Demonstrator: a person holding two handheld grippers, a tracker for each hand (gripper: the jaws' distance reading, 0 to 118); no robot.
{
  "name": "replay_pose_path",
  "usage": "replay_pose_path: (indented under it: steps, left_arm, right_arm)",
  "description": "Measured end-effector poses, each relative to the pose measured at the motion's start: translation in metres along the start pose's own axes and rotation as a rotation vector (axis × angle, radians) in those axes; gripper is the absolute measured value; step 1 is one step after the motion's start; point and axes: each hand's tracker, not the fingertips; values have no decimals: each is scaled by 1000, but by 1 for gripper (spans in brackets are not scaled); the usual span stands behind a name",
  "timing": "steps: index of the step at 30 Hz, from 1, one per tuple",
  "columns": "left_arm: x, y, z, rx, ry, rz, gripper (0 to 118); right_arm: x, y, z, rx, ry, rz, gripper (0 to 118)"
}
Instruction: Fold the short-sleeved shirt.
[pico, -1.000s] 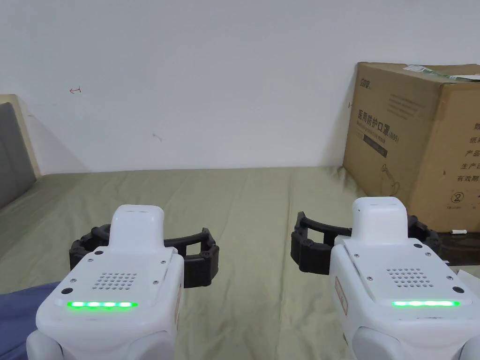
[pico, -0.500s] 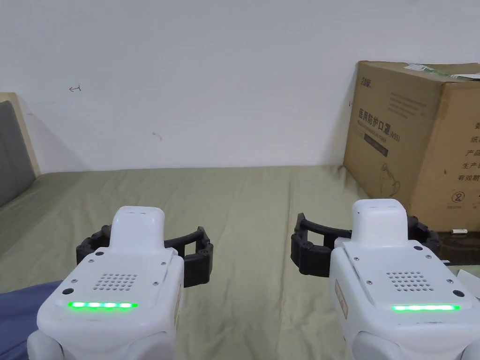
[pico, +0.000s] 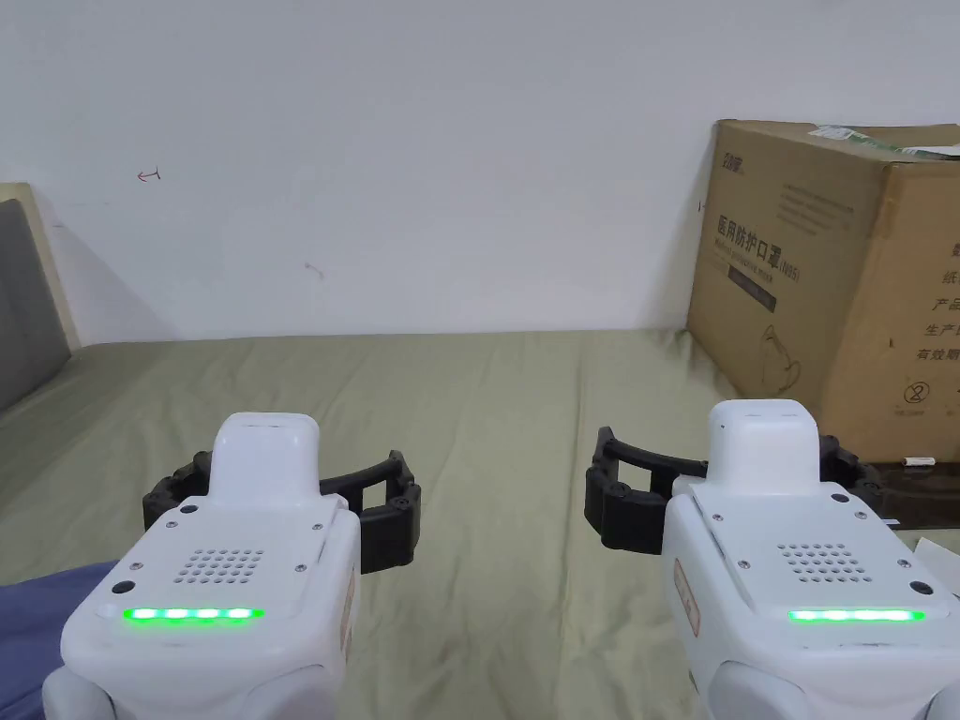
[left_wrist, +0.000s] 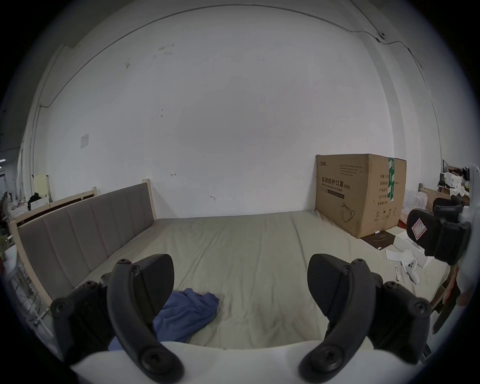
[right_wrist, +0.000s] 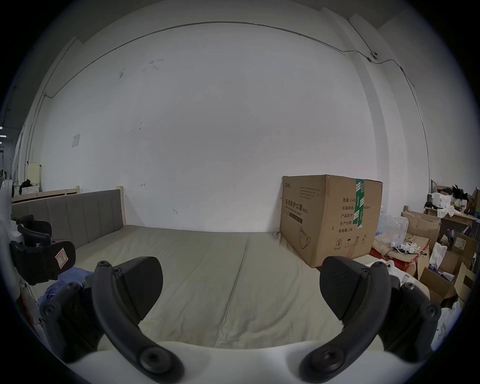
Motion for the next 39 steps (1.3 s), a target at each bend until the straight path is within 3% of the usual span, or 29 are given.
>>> replay_pose_path:
  steps: [11, 39]
  left_arm:
    - [0, 2, 0, 2, 2, -8, 118]
    - [1, 3, -1, -2, -8, -8, 118]
  right_arm:
    - [0, 2, -1, 0, 0, -10, 118]
    - [2, 0, -2, -13, 5, -7, 118]
